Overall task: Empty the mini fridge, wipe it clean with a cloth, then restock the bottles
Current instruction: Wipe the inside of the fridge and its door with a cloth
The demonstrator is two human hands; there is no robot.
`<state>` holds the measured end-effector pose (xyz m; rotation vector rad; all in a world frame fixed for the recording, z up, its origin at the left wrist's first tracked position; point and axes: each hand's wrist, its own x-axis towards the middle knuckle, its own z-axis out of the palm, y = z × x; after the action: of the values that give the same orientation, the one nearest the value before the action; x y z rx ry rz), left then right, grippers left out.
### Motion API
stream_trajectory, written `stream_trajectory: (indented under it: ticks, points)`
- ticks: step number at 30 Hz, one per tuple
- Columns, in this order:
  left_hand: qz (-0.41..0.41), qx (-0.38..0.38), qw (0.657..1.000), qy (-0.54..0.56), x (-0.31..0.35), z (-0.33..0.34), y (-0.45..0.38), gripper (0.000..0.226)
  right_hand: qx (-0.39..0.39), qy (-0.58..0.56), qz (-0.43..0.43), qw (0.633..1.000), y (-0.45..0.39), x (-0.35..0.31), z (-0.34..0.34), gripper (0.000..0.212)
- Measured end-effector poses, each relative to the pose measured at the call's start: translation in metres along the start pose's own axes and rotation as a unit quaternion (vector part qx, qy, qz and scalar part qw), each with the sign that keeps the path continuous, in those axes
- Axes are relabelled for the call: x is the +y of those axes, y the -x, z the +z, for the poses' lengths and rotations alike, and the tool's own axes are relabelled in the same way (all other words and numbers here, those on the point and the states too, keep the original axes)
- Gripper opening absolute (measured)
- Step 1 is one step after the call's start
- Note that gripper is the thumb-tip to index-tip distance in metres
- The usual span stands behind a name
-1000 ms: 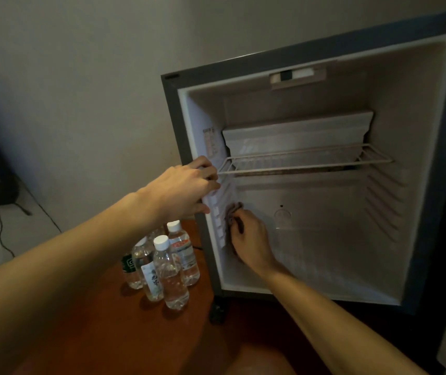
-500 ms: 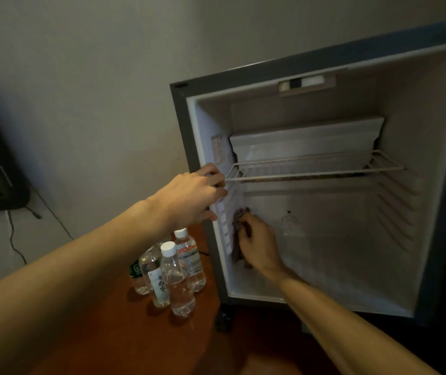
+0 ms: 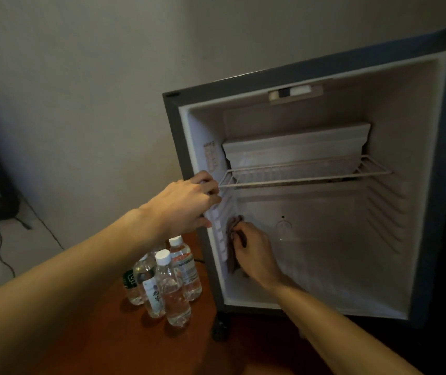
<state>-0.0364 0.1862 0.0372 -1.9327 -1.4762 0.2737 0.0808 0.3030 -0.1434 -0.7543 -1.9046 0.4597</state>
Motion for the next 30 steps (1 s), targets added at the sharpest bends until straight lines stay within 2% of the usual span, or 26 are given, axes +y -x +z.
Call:
stream_trajectory:
  ticks: [7,12,16,21,24,30]
  points:
    - [0.005,0.001,1.0,0.007,-0.004,0.004,-0.001,0.06,0.025,0.009,0.033,0.999,-0.038,0.026,0.013,0.013]
    - [0.005,-0.003,1.0,0.003,-0.003,0.002,-0.002,0.06,0.024,-0.001,0.038,0.999,-0.025,0.012,0.01,0.014]
    - [0.01,0.004,1.0,0.004,-0.004,0.002,-0.001,0.059,0.021,-0.034,0.009,0.999,0.007,-0.009,0.002,0.01]
    - [0.008,0.013,1.0,0.008,-0.005,0.002,0.001,0.058,-0.04,-0.046,0.003,0.998,0.036,-0.028,-0.009,0.016]
    - [0.005,0.013,1.0,0.011,-0.003,0.003,0.001,0.058,-0.049,-0.039,-0.015,0.998,0.037,-0.028,-0.013,0.02]
    - [0.004,-0.004,1.0,0.014,-0.001,0.0,0.0,0.059,-0.039,0.009,-0.054,0.998,0.014,-0.011,-0.012,0.012]
